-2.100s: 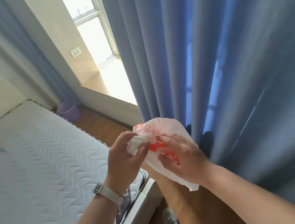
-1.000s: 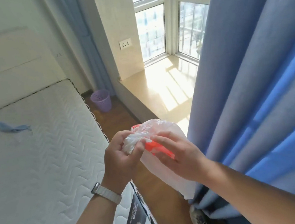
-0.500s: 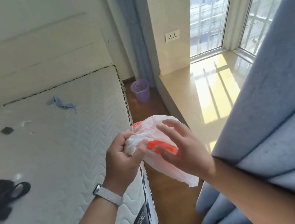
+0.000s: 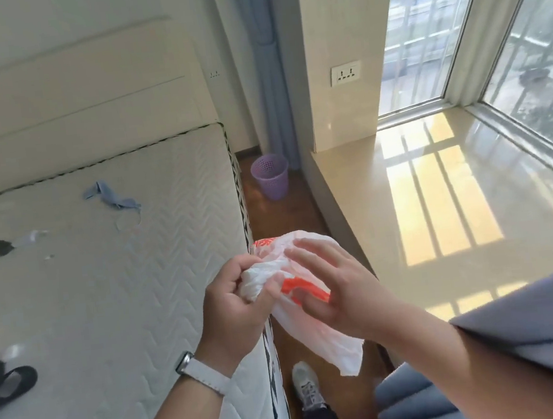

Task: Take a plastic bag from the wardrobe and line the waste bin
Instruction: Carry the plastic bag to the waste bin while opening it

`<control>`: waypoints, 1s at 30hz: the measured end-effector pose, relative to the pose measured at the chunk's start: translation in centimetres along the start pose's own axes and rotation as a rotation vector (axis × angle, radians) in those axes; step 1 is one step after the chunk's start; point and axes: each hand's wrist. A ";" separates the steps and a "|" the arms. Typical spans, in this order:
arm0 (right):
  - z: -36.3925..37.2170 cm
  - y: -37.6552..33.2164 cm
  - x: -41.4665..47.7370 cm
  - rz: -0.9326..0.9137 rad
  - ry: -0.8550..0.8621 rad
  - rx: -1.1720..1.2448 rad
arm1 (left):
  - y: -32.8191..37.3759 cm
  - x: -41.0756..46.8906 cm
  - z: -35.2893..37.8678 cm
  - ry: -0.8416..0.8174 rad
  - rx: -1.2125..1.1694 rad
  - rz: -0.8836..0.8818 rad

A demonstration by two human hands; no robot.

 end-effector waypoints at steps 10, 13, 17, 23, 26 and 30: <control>3.0 6.4 14.1 0.097 -0.005 -0.120 | -8.8 16.4 0.9 -0.089 -0.121 0.017; 3.6 7.5 17.8 0.104 0.008 -0.133 | -10.2 20.2 0.4 -0.100 -0.147 0.031; 4.4 8.0 21.9 0.112 0.003 -0.099 | -11.5 24.1 -0.2 -0.086 -0.181 0.048; 4.9 10.9 26.8 0.087 -0.002 -0.052 | -13.2 28.6 0.2 -0.048 -0.161 0.028; 5.4 13.2 29.3 0.049 0.005 -0.014 | -14.2 31.0 1.0 -0.012 -0.158 -0.012; 6.0 17.2 33.9 -0.007 -0.016 0.041 | -15.7 35.1 2.3 0.065 -0.148 -0.089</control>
Point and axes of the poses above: each hand's wrist, its own x-axis towards the middle knuckle, its own z-axis out of the palm, y = z × x, and after that the axes turned 1 degree about x, right-handed
